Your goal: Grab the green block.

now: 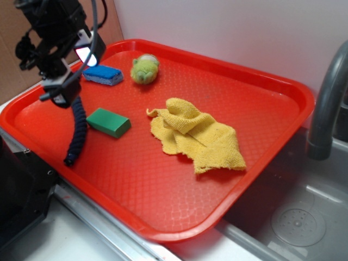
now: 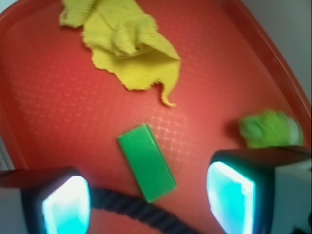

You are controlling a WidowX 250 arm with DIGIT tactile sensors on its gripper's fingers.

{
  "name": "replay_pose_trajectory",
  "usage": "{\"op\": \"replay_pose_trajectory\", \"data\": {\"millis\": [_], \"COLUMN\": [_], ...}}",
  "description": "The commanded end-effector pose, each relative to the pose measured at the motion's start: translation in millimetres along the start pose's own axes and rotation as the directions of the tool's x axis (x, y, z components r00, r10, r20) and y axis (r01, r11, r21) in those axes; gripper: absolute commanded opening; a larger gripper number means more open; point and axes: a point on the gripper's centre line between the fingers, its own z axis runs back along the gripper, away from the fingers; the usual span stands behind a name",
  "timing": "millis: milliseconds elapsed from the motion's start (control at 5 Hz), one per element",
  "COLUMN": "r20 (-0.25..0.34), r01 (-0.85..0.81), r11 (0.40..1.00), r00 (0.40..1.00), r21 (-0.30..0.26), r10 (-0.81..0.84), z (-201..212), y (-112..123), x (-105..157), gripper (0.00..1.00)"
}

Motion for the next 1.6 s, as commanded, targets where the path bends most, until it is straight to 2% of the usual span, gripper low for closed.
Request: {"op": "replay_pose_trajectory", "data": {"millis": [0, 400, 800, 1000, 1200, 1400], "r20": [-0.043, -0.089, -0.158, -0.155, -0.134, -0.147], "r01": [0.070, 0.116, 0.130, 0.147, 0.163, 0.070], "r11": [0.997, 0.993, 0.991, 0.988, 0.986, 0.997], "r00": [0.997, 0.989, 0.979, 0.976, 0.977, 0.987], "r21": [0.013, 0.005, -0.018, -0.040, -0.039, -0.017], "r10": [-0.069, -0.115, -0.131, -0.151, -0.167, -0.072], "z": [-26, -56, -82, -85, -81, -74], "y": [4, 2, 0, 1, -1, 1], "x": [2, 0, -2, -2, -2, 2], "gripper": [1.00, 1.00, 1.00, 0.00, 0.00, 0.00]}}
